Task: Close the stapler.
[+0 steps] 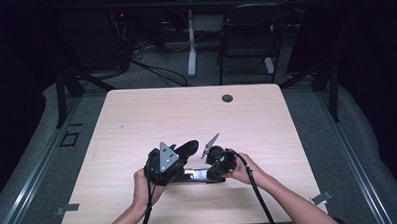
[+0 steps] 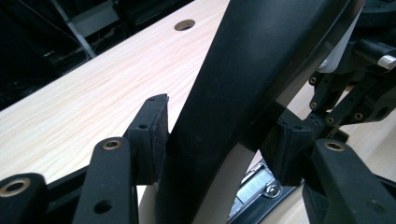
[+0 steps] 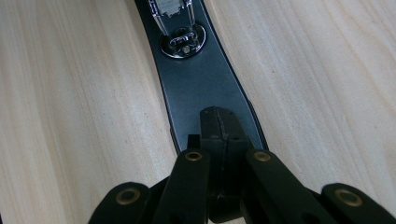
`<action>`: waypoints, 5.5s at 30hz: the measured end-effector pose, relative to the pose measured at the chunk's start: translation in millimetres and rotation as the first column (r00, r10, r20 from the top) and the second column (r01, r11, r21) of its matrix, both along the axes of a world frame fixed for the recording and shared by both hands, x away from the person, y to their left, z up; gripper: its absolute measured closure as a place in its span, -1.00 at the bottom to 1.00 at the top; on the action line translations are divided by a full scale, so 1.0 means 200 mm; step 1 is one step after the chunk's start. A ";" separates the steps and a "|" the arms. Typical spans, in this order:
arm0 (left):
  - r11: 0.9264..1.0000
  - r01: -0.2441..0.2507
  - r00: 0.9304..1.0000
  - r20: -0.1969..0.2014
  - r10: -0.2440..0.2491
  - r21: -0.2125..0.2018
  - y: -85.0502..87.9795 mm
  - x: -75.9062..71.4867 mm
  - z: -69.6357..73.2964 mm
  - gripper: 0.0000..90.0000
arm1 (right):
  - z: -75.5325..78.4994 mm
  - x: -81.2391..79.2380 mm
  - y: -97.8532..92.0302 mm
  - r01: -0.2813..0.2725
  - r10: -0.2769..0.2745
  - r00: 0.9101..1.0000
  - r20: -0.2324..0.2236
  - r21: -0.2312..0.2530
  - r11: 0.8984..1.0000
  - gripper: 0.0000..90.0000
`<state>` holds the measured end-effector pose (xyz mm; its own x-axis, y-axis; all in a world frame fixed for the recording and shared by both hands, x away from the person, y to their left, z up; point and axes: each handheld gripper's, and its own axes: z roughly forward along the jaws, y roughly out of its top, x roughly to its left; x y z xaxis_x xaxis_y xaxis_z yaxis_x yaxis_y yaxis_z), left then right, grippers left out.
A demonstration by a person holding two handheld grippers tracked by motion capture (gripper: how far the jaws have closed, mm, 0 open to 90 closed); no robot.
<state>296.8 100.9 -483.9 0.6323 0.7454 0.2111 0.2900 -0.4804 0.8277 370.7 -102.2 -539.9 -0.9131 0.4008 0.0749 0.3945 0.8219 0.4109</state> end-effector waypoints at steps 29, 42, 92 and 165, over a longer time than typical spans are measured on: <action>0.993 0.048 0.998 0.022 -0.051 0.111 -0.11 0.00 -0.07 -0.01 | -0.04 -0.03 -0.10 0.054 -0.053 0.999 -0.012 0.162 0.985 1.00; 0.990 0.039 0.999 0.027 -0.043 0.134 -0.15 0.00 -0.09 -0.03 | 0.04 -0.06 -0.17 0.097 -0.103 0.994 0.031 0.158 0.983 1.00; 0.986 -0.007 0.994 -0.113 -0.012 -0.164 0.37 0.05 0.08 -0.72 | 0.17 -0.14 -0.32 0.126 -0.141 0.990 0.028 0.296 0.947 1.00; 0.933 -0.284 0.932 -0.291 0.214 -0.222 0.71 0.28 -0.06 -0.96 | 0.36 -0.14 -0.39 0.219 -0.290 0.941 0.176 0.337 0.915 0.12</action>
<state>352.7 242.3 -495.8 0.4255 0.8920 -0.1528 0.5921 -0.1467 0.7924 342.7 -180.3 -468.5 -0.7904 0.6110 0.0441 0.4452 0.5234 0.7265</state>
